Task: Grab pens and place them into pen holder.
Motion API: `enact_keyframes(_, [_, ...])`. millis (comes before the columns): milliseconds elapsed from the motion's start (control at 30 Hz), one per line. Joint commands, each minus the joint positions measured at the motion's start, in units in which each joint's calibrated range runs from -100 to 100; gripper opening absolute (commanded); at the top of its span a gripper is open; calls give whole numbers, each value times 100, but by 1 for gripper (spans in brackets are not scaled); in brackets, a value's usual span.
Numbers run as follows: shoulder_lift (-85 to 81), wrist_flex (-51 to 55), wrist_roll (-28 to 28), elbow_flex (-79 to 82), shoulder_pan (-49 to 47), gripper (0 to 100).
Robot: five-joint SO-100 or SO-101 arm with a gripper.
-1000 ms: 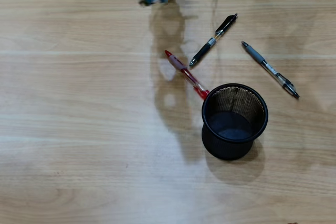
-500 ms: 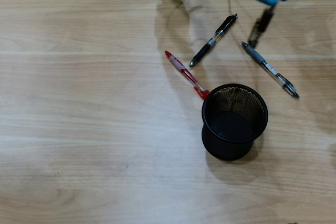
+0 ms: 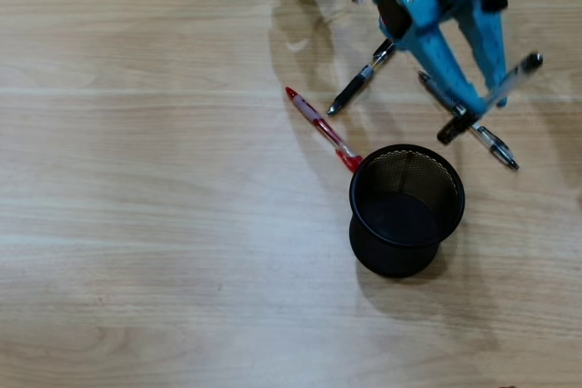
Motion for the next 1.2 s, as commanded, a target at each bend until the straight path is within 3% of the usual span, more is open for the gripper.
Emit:
enact_keyframes(0, [318, -519, -17, -115, 218, 2])
enact_keyframes(167, [887, -1376, 25, -52, 438, 2])
enact_keyframes(667, [997, -1357, 36, 247, 749, 2])
enact_keyframes(900, [904, -1339, 41, 220, 721, 16])
enact_keyframes(1000, [547, -720, 88, 220, 703, 16])
enact_keyframes(1167, [-429, 1340, 517, -34, 914, 16])
